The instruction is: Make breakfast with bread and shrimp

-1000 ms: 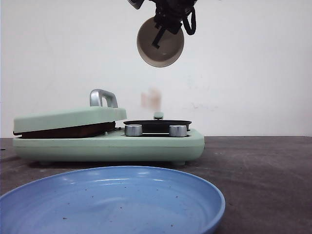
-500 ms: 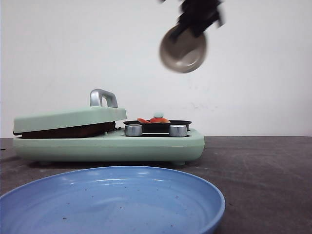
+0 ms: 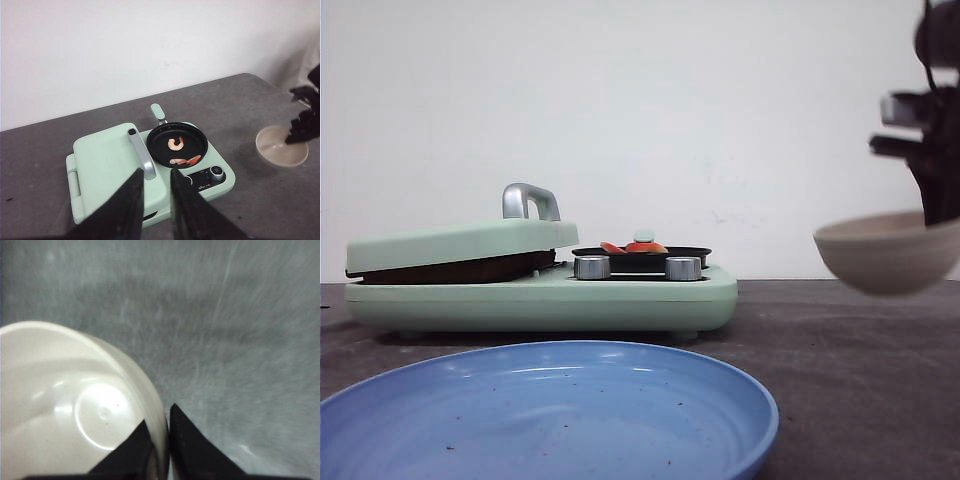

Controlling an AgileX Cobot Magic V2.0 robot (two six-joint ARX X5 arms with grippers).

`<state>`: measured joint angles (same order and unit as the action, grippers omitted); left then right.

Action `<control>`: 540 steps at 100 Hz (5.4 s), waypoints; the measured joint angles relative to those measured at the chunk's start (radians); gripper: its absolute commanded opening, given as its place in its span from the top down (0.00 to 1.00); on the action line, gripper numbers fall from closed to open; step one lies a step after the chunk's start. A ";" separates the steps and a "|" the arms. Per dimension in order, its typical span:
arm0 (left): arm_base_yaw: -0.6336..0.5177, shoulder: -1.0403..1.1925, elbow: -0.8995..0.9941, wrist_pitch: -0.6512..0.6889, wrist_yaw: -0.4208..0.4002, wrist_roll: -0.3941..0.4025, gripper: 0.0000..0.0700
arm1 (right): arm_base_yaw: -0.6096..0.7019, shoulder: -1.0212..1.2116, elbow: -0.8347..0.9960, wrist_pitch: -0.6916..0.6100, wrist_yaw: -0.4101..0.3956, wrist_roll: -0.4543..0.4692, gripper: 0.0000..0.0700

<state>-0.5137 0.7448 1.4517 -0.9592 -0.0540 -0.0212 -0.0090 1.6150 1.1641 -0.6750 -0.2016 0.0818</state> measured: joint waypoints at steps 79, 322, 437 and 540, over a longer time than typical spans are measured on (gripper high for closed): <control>0.000 -0.148 -0.261 0.100 -0.072 -0.082 0.99 | 0.003 -0.322 -0.111 0.197 -0.031 0.060 0.99; 0.317 -0.572 -1.167 0.878 -0.046 -0.054 0.98 | 0.167 -1.104 -0.645 0.507 0.359 0.029 0.99; 0.468 -0.740 -1.419 0.795 -0.150 -0.028 0.98 | 0.167 -1.104 -0.645 0.507 0.359 0.029 0.99; 0.468 -0.740 -1.419 0.788 -0.150 -0.022 0.98 | 0.172 -1.119 -0.645 0.502 0.359 0.030 0.99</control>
<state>-0.0460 0.0051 0.0322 -0.1711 -0.2039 -0.0433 0.1635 0.4957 0.5190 -0.1730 0.1574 0.1120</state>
